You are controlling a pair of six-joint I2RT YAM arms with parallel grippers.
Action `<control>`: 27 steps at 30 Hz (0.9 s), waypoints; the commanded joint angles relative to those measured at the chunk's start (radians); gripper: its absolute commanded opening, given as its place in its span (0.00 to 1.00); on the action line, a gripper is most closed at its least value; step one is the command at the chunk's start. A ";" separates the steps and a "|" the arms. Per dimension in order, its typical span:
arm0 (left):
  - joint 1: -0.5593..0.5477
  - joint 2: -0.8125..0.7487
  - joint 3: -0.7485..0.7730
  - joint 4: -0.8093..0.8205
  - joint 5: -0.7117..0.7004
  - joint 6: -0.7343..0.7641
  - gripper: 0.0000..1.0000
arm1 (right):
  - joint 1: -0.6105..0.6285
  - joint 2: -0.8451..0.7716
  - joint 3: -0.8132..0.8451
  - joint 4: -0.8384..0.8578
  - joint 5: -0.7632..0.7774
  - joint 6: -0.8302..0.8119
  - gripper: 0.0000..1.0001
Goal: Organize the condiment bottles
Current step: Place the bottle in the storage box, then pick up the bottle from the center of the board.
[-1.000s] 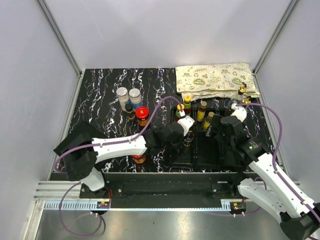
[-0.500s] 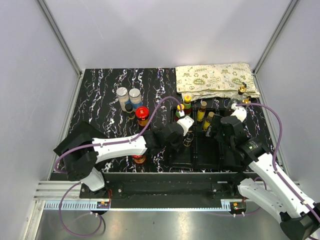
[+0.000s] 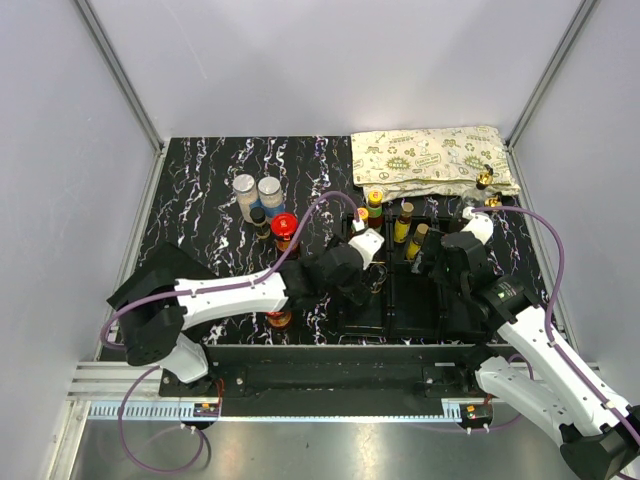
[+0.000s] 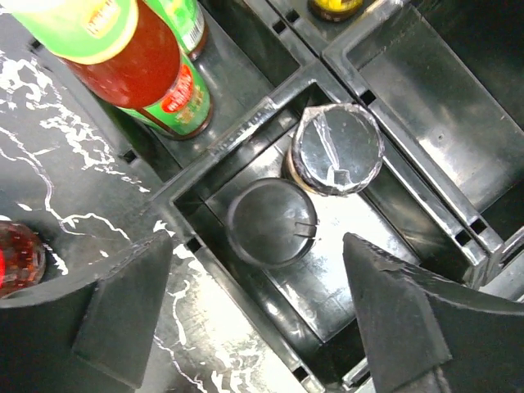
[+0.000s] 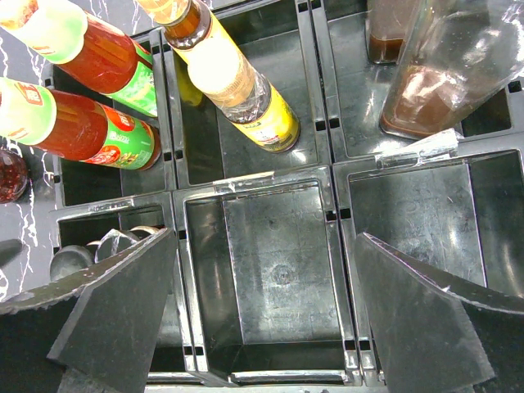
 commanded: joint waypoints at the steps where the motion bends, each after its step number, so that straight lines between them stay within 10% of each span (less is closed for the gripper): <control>1: -0.004 -0.100 0.006 0.041 -0.048 0.035 0.92 | -0.004 -0.003 0.013 0.021 0.036 0.002 1.00; 13: 0.020 -0.226 -0.007 -0.017 -0.310 0.060 0.99 | -0.004 0.007 0.021 0.023 0.034 0.004 1.00; 27: 0.413 -0.361 -0.046 -0.208 -0.327 -0.299 0.99 | -0.004 0.011 0.016 0.026 0.031 0.007 1.00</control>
